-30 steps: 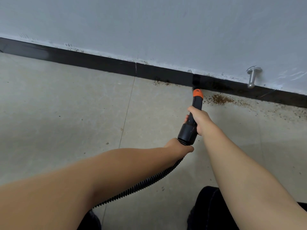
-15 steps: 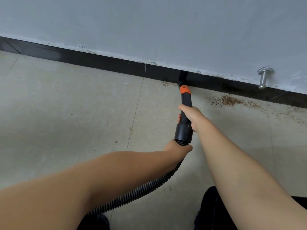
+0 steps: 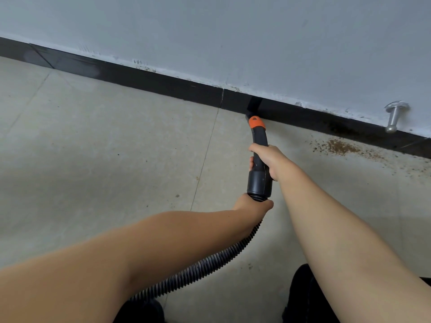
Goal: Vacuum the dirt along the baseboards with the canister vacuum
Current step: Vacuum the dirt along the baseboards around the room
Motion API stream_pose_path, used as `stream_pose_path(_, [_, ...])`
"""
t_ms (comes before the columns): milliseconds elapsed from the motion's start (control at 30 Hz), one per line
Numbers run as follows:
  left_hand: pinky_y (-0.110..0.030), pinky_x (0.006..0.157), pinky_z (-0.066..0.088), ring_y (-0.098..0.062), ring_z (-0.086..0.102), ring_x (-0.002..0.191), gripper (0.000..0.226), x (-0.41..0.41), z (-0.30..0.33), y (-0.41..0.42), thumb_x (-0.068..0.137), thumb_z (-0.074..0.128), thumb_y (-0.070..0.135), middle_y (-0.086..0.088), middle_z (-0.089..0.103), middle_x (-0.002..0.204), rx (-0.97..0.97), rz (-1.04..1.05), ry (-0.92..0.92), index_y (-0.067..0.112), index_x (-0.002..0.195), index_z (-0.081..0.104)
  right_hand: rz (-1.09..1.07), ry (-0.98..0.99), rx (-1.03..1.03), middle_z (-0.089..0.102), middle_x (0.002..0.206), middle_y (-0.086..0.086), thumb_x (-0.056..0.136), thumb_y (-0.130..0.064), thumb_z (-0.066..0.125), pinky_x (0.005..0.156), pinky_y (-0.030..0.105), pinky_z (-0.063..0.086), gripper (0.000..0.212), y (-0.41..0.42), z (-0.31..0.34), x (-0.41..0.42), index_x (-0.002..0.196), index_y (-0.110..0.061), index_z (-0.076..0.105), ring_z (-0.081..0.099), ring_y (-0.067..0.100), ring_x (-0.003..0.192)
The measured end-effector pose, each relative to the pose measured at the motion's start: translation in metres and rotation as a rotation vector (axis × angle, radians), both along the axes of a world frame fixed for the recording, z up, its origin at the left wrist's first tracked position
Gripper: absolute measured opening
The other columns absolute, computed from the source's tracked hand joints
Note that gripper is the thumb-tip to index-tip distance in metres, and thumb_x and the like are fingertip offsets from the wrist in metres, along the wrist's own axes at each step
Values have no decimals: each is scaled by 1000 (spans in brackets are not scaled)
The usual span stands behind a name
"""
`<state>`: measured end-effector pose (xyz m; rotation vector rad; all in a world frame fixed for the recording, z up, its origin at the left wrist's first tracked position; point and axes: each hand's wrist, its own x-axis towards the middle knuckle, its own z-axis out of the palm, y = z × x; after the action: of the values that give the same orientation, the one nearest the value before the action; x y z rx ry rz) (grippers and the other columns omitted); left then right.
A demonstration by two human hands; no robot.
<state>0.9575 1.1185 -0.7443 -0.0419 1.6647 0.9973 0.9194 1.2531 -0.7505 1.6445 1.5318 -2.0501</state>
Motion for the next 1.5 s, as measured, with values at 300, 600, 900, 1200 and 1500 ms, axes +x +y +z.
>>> stream_pose_path(300, [-29, 65, 41, -23, 47, 68, 20, 15, 7, 1, 82, 62, 18, -6, 50, 76, 7, 9, -52, 13, 98, 49, 87, -46, -18, 57, 51, 4, 84, -14, 61, 49, 28, 51, 17, 2, 3, 8, 95, -10, 49, 53, 18, 42])
stream_pose_path(600, [-31, 67, 43, -24, 49, 72, 22, -13, 2, -10, 83, 62, 16, -10, 52, 82, -13, 63, 1, 11, 102, 50, 94, -8, 81, 56, 45, 4, 82, -10, 58, 48, 27, 50, 15, -17, -4, -26, 92, -10, 47, 52, 18, 38])
stream_pose_path(900, [-26, 56, 37, -20, 44, 59, 13, 23, -6, -7, 78, 60, 18, -4, 46, 66, 48, -99, -62, 19, 81, 47, 25, -108, 111, 55, 54, 7, 83, -12, 56, 47, 27, 48, 12, -9, 7, 26, 89, -11, 46, 51, 19, 41])
stream_pose_path(1200, [-25, 55, 43, -15, 50, 57, 14, 47, -14, -30, 80, 63, 23, -1, 52, 64, 23, -394, -124, 20, 78, 50, -259, -142, 99, 54, 58, 9, 82, -11, 55, 47, 27, 49, 11, -29, 5, 87, 88, -9, 46, 50, 18, 41])
stream_pose_path(1500, [-22, 51, 42, -16, 49, 56, 15, 47, -12, -22, 81, 66, 22, -3, 53, 68, 60, -516, -88, 21, 83, 51, -575, -138, 107, 54, 61, 9, 85, -11, 58, 47, 25, 48, 13, -19, -2, 122, 90, -10, 46, 51, 19, 41])
